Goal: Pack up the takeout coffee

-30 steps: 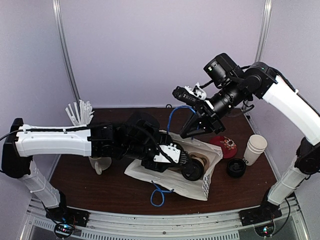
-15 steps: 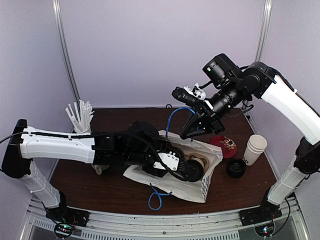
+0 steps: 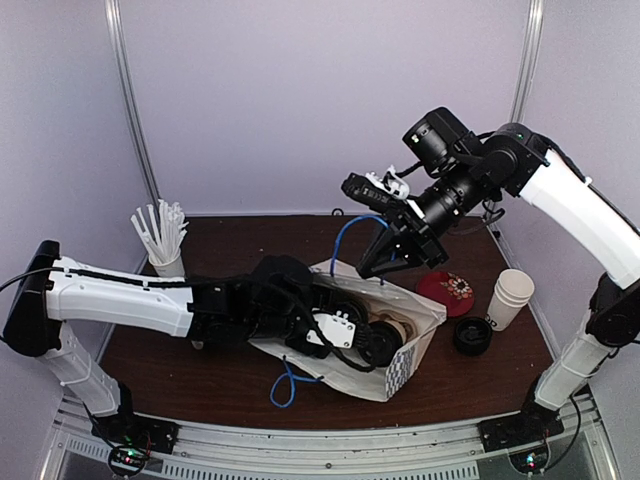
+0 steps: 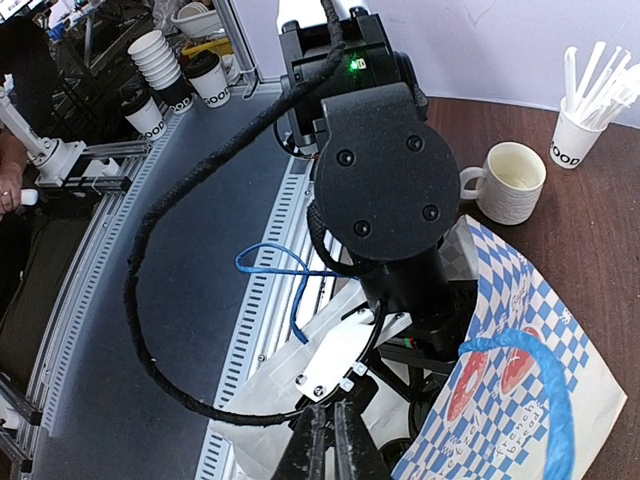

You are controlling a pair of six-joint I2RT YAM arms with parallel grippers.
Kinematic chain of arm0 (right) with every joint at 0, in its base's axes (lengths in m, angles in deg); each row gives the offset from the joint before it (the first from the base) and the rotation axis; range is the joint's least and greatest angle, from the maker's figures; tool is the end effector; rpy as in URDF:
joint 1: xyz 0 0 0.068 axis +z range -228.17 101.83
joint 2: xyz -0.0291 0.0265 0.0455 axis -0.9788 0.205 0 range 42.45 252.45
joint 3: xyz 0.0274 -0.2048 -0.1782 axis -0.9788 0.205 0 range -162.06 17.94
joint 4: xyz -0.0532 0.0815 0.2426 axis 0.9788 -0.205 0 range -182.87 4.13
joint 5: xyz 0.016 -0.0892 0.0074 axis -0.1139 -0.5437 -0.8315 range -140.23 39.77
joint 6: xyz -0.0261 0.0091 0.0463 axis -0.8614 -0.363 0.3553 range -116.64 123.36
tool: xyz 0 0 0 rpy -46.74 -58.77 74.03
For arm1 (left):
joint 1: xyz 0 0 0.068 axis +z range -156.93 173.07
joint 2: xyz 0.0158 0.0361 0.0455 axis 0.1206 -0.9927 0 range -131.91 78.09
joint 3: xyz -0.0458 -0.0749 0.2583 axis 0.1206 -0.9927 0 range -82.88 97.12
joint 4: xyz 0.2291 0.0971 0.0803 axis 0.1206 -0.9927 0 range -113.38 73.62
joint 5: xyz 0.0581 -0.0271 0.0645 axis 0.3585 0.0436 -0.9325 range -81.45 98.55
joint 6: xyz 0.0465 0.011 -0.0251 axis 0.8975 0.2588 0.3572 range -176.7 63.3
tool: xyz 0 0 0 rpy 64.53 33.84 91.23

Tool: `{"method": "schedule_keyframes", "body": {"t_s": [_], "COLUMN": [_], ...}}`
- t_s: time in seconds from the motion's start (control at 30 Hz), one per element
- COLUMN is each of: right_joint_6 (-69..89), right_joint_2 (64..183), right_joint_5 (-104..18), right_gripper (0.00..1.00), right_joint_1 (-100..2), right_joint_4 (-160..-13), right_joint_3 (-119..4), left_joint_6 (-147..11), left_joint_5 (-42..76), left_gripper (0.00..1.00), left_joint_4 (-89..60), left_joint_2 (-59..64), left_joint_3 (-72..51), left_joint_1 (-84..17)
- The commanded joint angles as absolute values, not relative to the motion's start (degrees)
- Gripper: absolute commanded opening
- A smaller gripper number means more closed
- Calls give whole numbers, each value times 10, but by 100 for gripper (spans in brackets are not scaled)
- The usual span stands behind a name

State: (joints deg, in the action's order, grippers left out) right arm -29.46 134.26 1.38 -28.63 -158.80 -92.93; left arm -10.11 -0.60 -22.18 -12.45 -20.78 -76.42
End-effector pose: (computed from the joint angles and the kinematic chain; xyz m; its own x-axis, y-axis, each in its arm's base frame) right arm 0.1715 0.2440 0.4365 -0.0219 -0.5443 -0.8386 -0.9331 -0.2899 0.2126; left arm 0.1303 -0.3322 0.2521 0.5028 0.7028 -0.5032 0.7470 -0.0605 0.6620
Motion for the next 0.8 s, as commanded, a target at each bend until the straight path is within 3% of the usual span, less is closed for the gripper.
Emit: {"method": "schedule_keyframes", "body": {"t_s": [0.0,0.77], "right_joint_6": [-293,-302], "right_joint_2": [1348,1357], "right_joint_5": [28,32], "right_gripper": [6,6], "right_joint_1": [-282,-283], "right_joint_4": [-1594,-1605], "right_joint_3": [-946,-951], "left_joint_6": [-96,-110], "left_joint_5": [-13,-5], "left_gripper": [67,67], "left_joint_4": [-182,-135], "left_joint_2": [-117,-139], "left_joint_3": [-224,-233], "left_joint_1": [-766,-739]}}
